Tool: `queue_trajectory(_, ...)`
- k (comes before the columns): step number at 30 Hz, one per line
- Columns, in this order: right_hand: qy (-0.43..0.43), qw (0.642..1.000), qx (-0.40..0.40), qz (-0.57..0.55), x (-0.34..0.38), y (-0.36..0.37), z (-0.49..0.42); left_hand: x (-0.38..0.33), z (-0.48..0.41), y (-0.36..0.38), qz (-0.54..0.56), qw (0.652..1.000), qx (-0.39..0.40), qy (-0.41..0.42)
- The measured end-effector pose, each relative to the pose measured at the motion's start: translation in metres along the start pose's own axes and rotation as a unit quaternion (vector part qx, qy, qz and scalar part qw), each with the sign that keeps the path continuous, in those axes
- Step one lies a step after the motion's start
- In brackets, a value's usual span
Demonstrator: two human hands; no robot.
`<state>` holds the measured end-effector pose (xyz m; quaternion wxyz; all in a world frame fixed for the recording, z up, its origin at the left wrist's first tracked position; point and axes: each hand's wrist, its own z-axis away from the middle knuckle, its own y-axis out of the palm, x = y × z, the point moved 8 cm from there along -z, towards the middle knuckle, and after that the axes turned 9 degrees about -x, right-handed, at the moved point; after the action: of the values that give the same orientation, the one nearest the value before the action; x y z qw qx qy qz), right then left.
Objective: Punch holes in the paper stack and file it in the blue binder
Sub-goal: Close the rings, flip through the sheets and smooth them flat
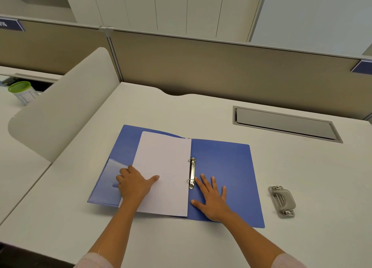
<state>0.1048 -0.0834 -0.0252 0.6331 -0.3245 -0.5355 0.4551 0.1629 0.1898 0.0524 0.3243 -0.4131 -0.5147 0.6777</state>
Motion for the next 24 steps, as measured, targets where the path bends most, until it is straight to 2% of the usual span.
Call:
queue_trajectory(7,0.007,1.0,-0.005,0.007,-0.002,0.003,0.0,0.006,-0.005,0.02,0.042,0.998,0.04,-0.014)
queue_trajectory(13,0.008,1.0,-0.004,0.009,0.0,0.003,-0.001,0.01,-0.017,0.023,0.028,0.996,0.07,-0.041)
queue_trajectory(17,0.01,1.0,-0.001,0.009,0.0,0.001,0.0,0.017,-0.024,0.027,0.086,0.989,0.097,-0.065)
queue_trajectory(21,0.01,1.0,0.001,0.006,0.0,0.001,0.0,0.016,-0.026,0.021,0.136,0.984,0.089,-0.07)
queue_trajectory(24,0.012,1.0,0.0,-0.001,0.0,0.001,0.0,0.009,-0.026,0.005,0.177,0.982,0.046,-0.039)
